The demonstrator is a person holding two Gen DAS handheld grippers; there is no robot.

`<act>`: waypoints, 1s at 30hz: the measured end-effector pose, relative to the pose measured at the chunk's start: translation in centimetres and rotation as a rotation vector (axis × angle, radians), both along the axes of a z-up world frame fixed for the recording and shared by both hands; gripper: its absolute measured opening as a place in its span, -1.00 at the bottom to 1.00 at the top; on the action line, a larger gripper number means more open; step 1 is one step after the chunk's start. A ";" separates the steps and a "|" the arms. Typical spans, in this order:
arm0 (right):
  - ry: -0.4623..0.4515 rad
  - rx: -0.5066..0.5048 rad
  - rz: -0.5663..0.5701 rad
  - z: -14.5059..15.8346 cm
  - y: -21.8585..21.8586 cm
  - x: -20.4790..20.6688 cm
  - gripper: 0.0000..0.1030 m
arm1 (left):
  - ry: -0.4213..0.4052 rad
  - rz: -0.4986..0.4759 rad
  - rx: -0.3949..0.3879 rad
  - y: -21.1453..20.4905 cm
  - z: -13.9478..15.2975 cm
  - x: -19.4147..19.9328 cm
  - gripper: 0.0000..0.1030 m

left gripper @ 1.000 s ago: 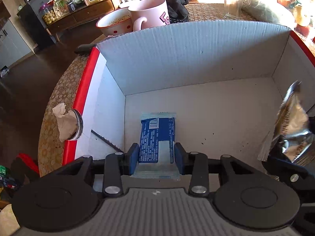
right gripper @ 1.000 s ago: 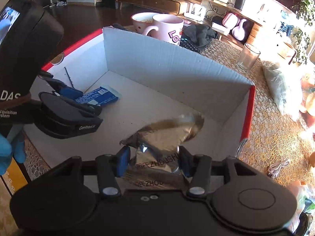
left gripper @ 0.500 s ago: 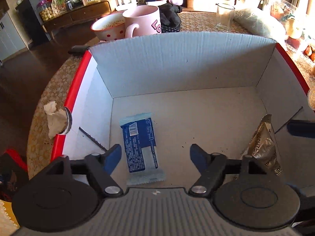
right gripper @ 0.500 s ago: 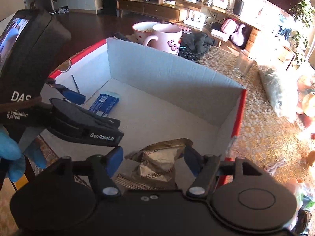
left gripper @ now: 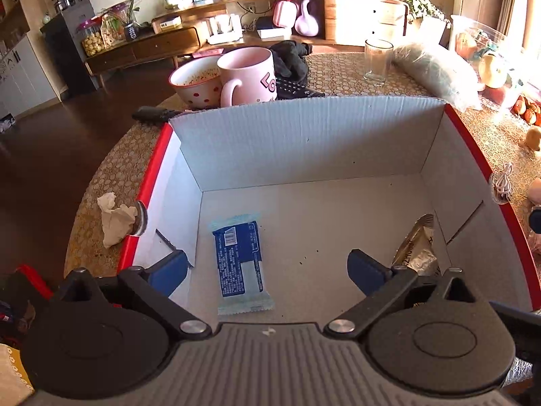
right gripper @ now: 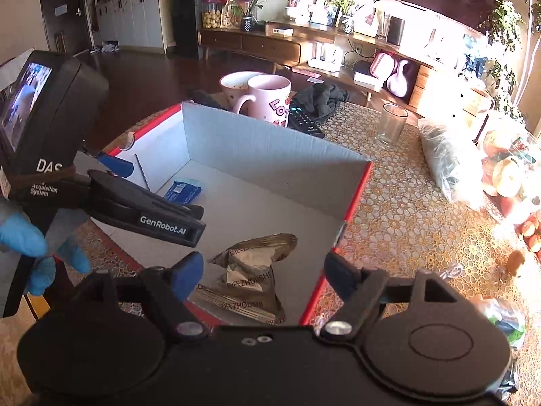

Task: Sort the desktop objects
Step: 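Open both tools to drop the bar and foil bag into the box, then move both tools back toward the remaining packages on the table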

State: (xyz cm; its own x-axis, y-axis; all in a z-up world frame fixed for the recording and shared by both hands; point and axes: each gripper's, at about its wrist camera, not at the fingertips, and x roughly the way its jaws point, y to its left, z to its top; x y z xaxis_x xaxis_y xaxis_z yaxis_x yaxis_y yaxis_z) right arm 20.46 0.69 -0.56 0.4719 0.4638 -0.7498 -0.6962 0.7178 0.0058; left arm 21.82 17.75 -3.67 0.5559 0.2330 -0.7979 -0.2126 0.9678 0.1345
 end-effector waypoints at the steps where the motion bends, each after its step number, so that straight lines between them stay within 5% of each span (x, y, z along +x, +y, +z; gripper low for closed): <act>1: -0.001 0.006 -0.002 0.2 -0.4 -0.1 0.54 | -0.007 0.004 0.017 -0.2 0.3 -0.2 0.97; 15: -0.025 0.120 -0.063 2.5 -7.3 -3.3 0.62 | -0.136 0.027 0.002 -3.8 3.8 -4.2 0.97; 30: -0.047 0.181 -0.171 2.8 -15.6 -6.6 0.63 | -0.167 -0.031 -0.021 -9.6 4.5 -7.9 0.97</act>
